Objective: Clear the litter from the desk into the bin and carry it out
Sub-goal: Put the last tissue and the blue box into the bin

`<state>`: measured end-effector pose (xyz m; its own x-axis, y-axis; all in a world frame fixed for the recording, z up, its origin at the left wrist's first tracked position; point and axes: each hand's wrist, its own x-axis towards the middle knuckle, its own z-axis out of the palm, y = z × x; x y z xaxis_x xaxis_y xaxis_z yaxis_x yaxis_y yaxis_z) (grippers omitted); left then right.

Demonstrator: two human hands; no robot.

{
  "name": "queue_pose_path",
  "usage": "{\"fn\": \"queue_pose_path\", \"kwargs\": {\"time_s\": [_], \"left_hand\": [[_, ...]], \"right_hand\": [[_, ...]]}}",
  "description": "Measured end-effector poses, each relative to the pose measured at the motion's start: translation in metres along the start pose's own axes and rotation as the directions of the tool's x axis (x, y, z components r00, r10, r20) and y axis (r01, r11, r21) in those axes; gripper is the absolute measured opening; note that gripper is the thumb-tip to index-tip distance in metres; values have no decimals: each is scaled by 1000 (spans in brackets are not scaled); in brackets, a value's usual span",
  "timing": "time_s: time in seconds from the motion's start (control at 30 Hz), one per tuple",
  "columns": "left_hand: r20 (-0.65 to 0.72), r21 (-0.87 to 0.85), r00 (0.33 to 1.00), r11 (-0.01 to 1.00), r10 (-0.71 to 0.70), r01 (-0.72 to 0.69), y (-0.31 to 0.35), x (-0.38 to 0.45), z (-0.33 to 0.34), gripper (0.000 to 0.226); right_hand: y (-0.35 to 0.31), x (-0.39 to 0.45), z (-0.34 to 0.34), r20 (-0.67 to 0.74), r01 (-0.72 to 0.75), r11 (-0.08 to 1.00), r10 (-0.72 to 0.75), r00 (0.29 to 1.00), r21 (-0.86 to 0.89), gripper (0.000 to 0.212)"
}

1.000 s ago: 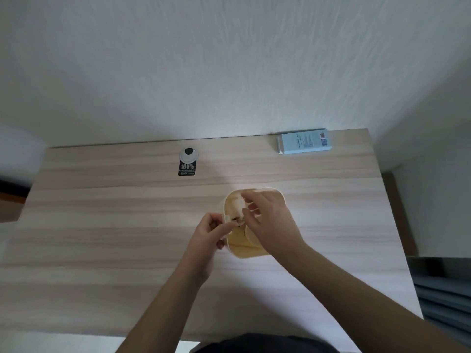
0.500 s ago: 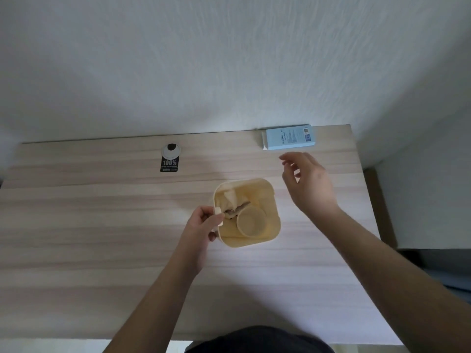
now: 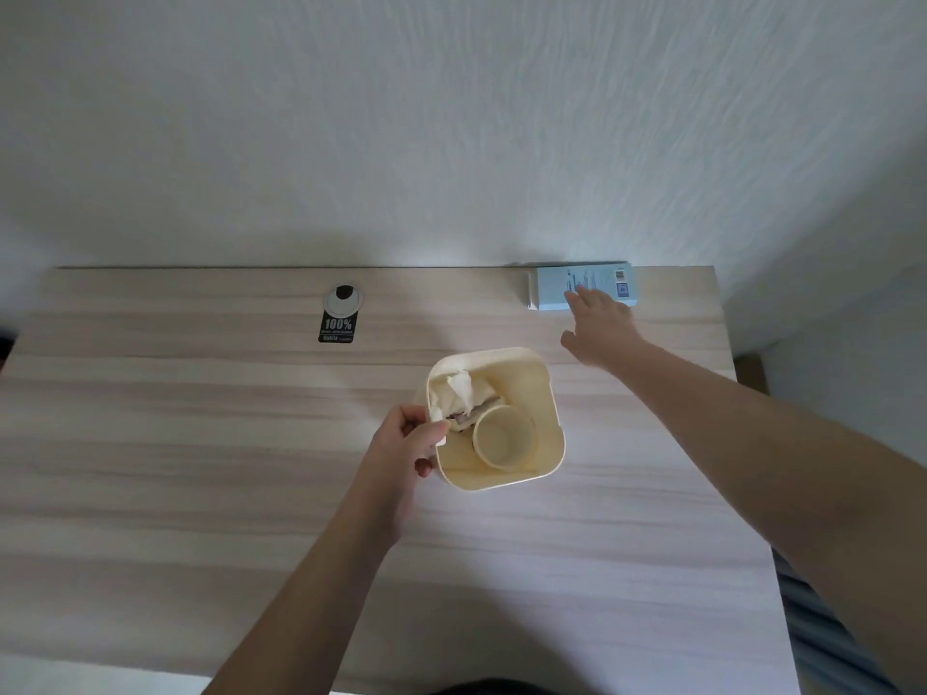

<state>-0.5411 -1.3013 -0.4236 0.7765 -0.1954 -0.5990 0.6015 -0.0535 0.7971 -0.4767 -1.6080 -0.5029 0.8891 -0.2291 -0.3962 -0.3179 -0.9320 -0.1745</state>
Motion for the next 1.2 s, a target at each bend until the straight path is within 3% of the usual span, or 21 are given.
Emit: {"fn": "queue_pose_path", "kwargs": {"time_s": [0.27,0.5,0.67,0.9,1.07,1.2], "left_hand": [[8,-2,1000,1000,8,-8,4,4,3,29],[25,16,1000,1000,-5,4,-3,7,6,28],[44,5,999,1000,-15,15,-9,0,14,23],[39,24,999,1000,10,-11,-12,-16,16,28],[21,-4,999,999,41,-41,-15,-32,9,25],[23,-31,998,998,50,-49,-18,-42,-2,25]], "right_hand": [[24,14,14,106,-29,987,46,993,-155,72],[24,-43,39,-49,-47,990,40,998,-133,64],[20,-91,58,-240,-71,993,48,970,-89,67],[27,-66,49,-164,-41,997,29,986,-67,92],[53,-58,47,-92,-78,996,73,993,-41,87],[63,-81,61,-206,-13,1000,7,979,-27,78]]}}
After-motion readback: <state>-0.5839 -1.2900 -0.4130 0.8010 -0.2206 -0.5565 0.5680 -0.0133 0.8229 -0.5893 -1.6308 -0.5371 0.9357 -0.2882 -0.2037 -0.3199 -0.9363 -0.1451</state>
